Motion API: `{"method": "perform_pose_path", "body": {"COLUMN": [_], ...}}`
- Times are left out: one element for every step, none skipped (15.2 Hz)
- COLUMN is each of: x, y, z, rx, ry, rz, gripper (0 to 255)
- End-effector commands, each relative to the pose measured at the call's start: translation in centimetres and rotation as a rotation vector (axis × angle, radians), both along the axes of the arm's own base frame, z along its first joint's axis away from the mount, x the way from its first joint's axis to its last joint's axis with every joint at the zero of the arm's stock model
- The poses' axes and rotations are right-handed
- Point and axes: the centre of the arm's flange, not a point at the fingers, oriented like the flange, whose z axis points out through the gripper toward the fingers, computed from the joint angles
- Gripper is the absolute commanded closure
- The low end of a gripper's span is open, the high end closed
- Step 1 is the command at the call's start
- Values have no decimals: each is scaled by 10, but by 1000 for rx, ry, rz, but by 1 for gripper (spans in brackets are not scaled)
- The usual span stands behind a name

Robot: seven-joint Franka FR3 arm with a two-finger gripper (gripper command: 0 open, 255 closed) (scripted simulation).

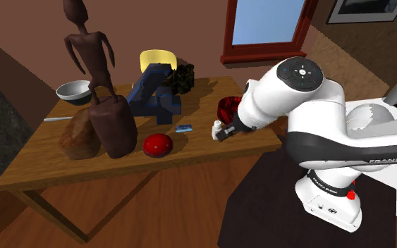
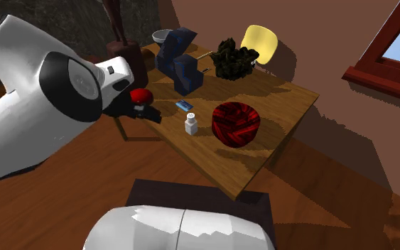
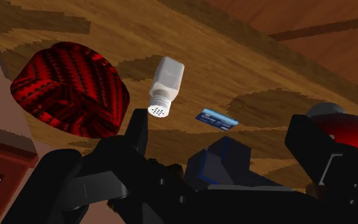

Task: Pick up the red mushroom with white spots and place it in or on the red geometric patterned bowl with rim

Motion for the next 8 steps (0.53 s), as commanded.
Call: {"method": "perform_pose_path", "body": {"x": [2, 6, 9, 13, 18, 23, 28, 34], "y": [23, 34, 45, 56, 66, 77, 87, 97], "z": [-21, -31, -41, -51, -62, -72, -82, -92], "rx": [-8, -14, -20, -27, -33, -39, -46, -52], "ry": [-54, -80, -105, -130, -155, -180, -206, -231], "rz": [-34, -51, -68, -85, -102, -119, -135, -152], "gripper": [0, 0, 0, 0, 0, 0, 0, 0]}}
